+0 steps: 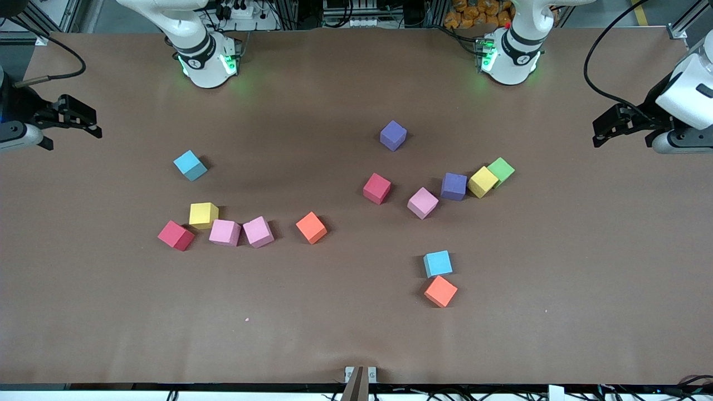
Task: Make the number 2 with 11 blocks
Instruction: 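Reach the left gripper down to the purple cube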
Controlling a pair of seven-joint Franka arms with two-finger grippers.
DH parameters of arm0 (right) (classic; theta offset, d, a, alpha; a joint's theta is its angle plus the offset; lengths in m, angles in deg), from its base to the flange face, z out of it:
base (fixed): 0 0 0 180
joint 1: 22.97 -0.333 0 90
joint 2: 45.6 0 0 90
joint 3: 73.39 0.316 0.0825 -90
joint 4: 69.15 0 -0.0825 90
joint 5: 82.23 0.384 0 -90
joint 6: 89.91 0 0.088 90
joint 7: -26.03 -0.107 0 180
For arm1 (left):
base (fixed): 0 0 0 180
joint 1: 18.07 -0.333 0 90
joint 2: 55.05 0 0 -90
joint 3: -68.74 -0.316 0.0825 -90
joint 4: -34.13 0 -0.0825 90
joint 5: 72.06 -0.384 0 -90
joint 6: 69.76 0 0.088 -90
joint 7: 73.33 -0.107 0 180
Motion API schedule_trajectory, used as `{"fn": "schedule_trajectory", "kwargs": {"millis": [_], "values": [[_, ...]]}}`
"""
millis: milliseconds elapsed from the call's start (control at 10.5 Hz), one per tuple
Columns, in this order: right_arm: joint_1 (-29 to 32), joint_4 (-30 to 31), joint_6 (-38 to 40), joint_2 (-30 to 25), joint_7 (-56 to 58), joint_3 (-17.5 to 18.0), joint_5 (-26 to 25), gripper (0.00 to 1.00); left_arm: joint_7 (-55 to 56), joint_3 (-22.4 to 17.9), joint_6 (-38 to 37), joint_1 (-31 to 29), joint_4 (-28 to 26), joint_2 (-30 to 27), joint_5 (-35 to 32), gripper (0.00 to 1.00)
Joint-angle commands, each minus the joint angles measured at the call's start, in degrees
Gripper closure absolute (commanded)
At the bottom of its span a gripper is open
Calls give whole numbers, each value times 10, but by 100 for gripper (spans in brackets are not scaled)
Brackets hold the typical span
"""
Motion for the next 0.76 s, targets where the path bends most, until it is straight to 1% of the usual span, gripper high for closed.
{"fn": "schedule_trajectory", "kwargs": {"millis": [0, 191, 286, 381, 477, 572, 667], "values": [[6, -8, 9, 3, 8, 3, 13, 0, -7, 1, -16, 1, 4, -8, 4, 0], [6, -8, 9, 3, 8, 3, 13, 0, -6, 1, -19, 0, -8, 3, 18, 0], [6, -7, 9, 3, 8, 3, 13, 0, 0, 1, -15, 1, -43, 4, 47, 0], [6, -7, 9, 3, 8, 3, 12, 0, 27, 18, -2, 13, -66, 6, 51, 0], [5, -7, 9, 4, 8, 4, 12, 0, 90, 46, 18, 16, -95, 5, 49, 0], [4, -7, 9, 4, 8, 3, 12, 0, 132, 85, 34, 15, -118, 4, 48, 0], [4, -7, 9, 4, 8, 3, 12, 0, 178, 108, 44, 15, -145, 4, 51, 0]]}}
